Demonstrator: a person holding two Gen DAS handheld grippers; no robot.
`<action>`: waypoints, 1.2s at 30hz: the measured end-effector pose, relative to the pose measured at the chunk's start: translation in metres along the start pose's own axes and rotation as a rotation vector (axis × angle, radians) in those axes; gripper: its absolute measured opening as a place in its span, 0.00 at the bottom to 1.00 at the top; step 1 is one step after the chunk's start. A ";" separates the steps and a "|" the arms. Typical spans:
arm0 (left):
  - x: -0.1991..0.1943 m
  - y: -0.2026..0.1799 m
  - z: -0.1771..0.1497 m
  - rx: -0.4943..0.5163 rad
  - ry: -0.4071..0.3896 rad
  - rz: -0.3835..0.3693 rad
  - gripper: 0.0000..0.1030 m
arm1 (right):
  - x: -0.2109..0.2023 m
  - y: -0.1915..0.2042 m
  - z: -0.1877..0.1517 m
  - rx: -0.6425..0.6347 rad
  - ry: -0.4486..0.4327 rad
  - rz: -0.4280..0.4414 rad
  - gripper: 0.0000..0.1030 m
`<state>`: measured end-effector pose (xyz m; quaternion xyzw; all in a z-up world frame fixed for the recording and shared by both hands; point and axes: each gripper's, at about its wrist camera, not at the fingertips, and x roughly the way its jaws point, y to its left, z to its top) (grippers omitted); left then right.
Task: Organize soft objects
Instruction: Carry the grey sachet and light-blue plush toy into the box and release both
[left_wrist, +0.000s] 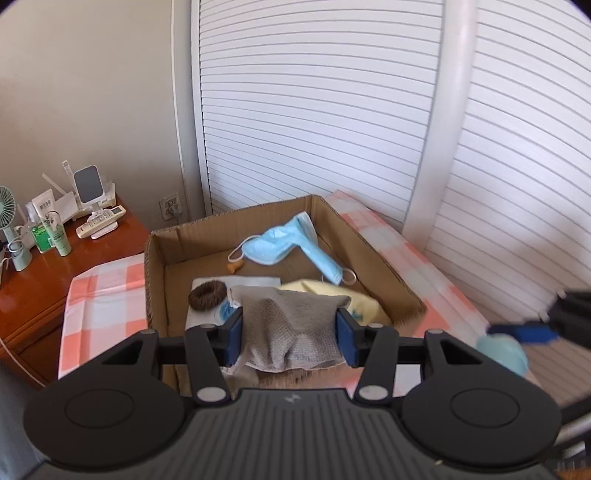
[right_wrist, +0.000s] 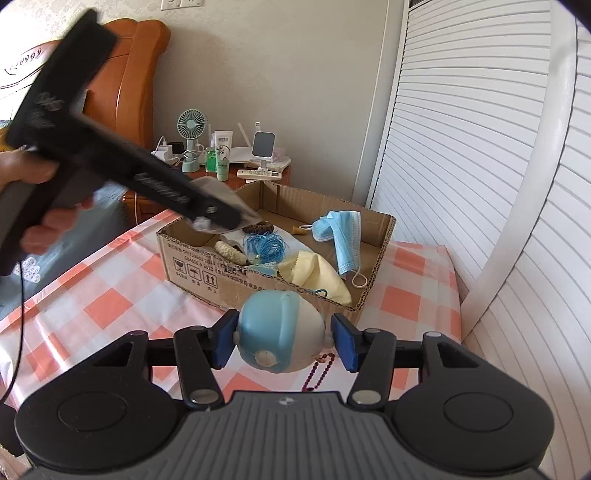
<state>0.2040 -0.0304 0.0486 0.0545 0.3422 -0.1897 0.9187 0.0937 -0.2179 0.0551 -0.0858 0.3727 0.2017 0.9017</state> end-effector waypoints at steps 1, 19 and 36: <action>0.008 0.000 0.005 -0.005 -0.002 0.006 0.49 | 0.001 -0.001 0.001 0.003 0.001 -0.004 0.57; -0.017 0.000 -0.010 0.018 -0.042 0.190 0.99 | 0.025 -0.019 0.022 0.039 0.003 -0.021 0.57; -0.092 0.003 -0.092 -0.092 -0.108 0.227 0.99 | 0.148 -0.042 0.110 0.196 0.113 -0.007 0.58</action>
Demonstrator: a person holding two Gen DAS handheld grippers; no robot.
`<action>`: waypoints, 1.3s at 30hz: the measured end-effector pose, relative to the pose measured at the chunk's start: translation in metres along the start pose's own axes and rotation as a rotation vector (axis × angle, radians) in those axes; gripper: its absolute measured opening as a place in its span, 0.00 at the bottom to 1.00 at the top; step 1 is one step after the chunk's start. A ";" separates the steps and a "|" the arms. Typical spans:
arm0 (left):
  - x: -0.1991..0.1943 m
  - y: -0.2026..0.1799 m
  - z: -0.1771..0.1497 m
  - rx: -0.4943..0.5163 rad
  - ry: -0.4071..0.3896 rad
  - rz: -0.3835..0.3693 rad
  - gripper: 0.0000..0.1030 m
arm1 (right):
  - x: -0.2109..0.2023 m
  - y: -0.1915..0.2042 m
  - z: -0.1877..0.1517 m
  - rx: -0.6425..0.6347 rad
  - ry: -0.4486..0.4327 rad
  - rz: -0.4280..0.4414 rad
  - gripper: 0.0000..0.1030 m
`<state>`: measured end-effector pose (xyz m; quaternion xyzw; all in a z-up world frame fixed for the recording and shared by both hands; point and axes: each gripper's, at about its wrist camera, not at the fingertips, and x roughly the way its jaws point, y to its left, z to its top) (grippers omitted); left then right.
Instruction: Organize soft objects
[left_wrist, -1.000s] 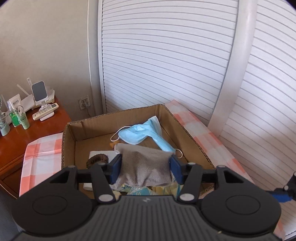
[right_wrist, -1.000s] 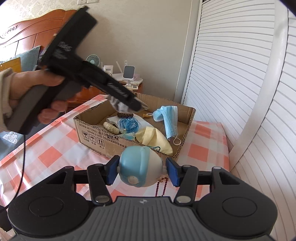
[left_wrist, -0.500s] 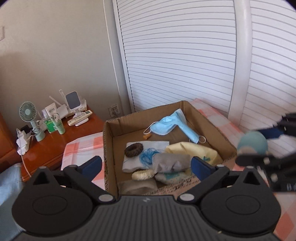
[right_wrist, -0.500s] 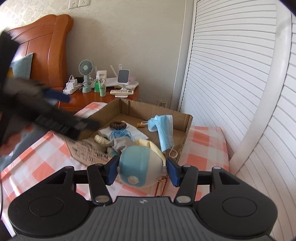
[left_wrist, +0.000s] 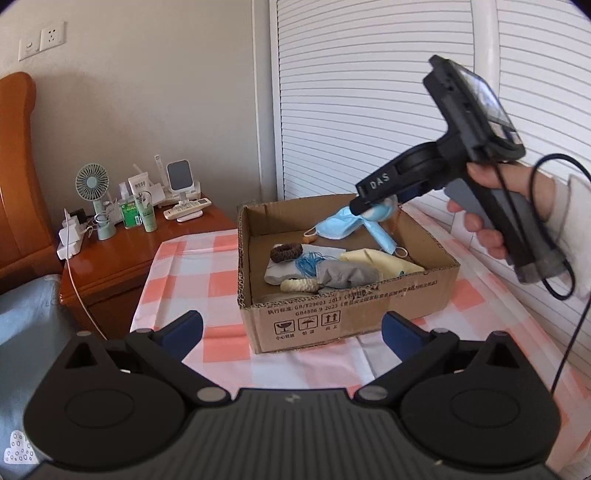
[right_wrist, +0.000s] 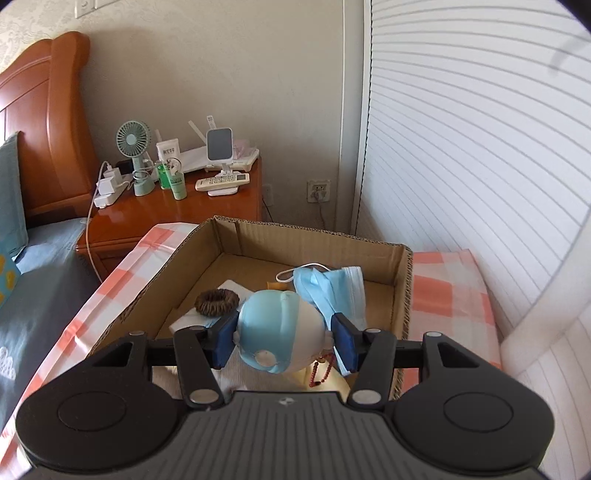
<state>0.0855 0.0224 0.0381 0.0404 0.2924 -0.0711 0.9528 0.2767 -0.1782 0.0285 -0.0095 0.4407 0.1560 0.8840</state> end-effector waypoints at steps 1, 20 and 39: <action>-0.001 0.001 -0.002 -0.004 0.001 0.004 0.99 | 0.008 0.000 0.004 0.006 0.013 0.000 0.58; 0.000 0.014 -0.008 -0.032 0.020 0.112 0.99 | 0.017 0.015 0.011 -0.015 -0.045 -0.042 1.00; -0.008 0.005 0.001 -0.124 0.057 0.119 0.99 | -0.105 0.035 -0.088 0.104 -0.044 -0.235 1.00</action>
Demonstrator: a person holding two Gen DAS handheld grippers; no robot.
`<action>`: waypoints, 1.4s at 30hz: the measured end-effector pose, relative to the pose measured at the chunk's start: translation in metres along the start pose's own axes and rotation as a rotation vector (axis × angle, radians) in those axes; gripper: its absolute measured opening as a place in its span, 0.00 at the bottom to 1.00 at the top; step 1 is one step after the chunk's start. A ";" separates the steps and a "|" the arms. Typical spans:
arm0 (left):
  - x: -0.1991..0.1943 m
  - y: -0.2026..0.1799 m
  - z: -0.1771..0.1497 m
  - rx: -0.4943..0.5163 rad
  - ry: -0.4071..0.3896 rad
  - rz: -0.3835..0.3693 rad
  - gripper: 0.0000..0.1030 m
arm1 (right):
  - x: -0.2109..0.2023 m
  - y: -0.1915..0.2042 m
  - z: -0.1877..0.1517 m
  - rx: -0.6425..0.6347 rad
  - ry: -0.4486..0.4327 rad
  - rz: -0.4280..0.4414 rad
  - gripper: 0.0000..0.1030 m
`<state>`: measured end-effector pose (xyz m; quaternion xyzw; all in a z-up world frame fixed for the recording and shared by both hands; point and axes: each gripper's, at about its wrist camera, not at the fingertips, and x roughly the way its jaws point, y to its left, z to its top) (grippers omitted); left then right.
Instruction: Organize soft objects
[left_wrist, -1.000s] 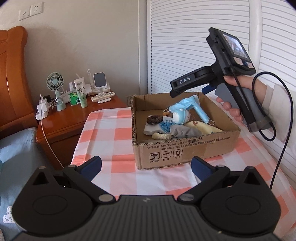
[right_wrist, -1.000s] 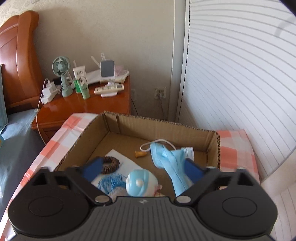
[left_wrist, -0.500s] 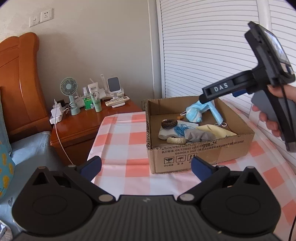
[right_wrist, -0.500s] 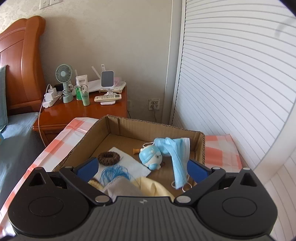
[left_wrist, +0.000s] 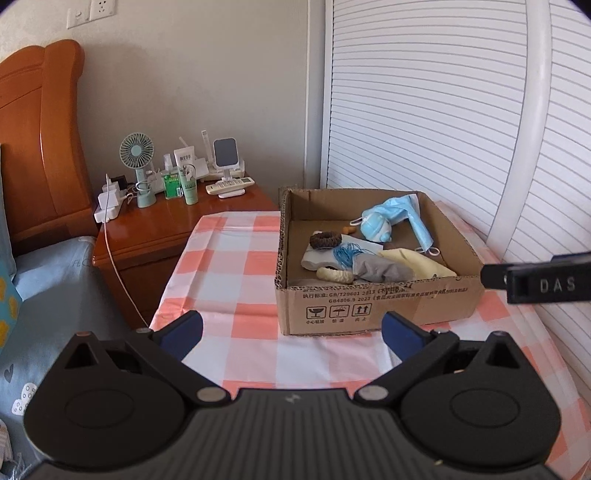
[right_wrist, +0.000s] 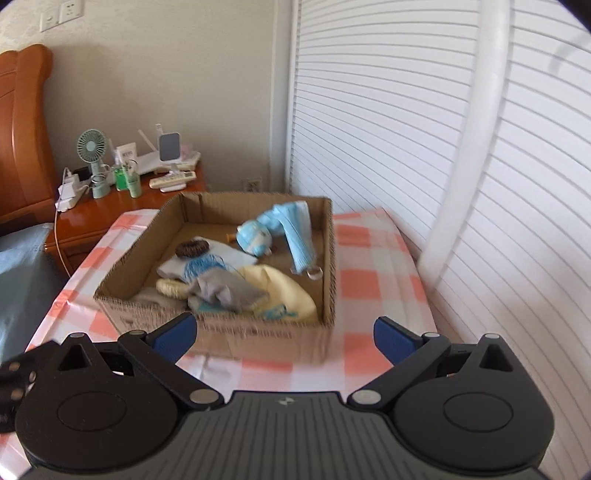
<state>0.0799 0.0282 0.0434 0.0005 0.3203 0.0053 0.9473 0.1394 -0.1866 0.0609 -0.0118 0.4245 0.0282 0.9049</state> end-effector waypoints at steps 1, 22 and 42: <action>-0.001 -0.002 0.001 0.000 0.006 0.005 0.99 | -0.006 -0.001 -0.006 0.012 0.009 -0.005 1.00; -0.016 -0.021 0.005 0.054 0.004 0.023 0.99 | -0.058 0.006 -0.037 0.022 -0.019 -0.050 1.00; -0.018 -0.024 0.008 0.063 0.000 0.023 0.99 | -0.060 0.004 -0.036 0.036 -0.023 -0.050 1.00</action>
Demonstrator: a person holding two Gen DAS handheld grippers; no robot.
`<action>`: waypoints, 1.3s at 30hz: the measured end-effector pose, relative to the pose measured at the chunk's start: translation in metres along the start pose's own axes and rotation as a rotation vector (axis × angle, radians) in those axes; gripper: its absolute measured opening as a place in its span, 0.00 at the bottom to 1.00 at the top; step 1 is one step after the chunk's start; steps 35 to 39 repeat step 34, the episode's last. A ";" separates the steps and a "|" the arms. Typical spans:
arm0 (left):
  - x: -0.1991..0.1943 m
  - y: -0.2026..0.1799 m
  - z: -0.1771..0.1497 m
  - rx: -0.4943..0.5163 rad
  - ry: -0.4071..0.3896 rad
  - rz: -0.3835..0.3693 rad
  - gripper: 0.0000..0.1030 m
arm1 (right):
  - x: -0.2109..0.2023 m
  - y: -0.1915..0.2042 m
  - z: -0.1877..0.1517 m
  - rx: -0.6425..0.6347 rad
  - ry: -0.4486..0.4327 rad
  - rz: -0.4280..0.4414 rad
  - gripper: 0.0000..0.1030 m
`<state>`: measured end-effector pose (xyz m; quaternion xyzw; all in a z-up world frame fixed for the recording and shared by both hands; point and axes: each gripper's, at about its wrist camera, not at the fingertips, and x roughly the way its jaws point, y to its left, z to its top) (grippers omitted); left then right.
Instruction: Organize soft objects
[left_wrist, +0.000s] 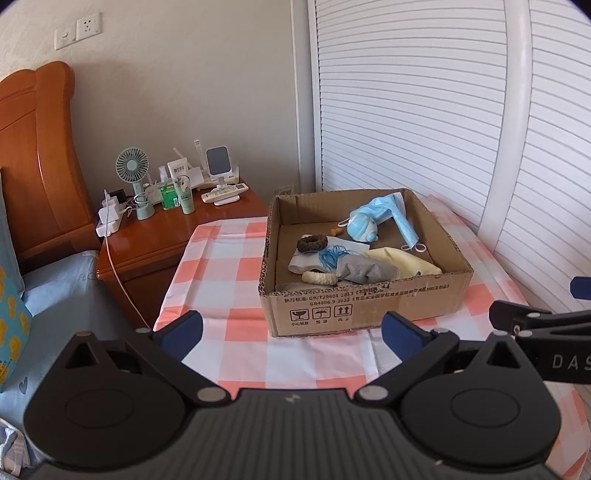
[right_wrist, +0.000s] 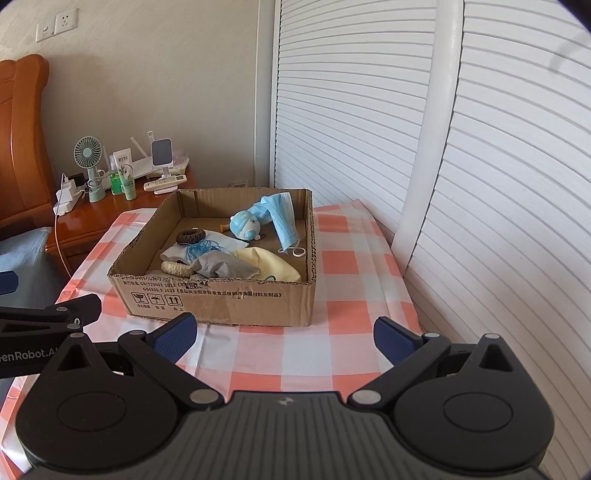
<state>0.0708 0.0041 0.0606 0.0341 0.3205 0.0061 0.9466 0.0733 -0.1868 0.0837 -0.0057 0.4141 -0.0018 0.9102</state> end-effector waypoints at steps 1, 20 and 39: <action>0.000 0.000 0.000 0.000 0.000 -0.001 0.99 | 0.000 0.000 0.000 -0.001 0.000 0.000 1.00; 0.000 -0.001 0.000 0.005 0.003 0.007 0.99 | 0.002 -0.001 0.000 0.004 0.001 0.000 1.00; -0.001 -0.002 -0.001 0.009 0.007 0.001 0.99 | 0.003 -0.002 -0.004 0.004 0.005 0.003 1.00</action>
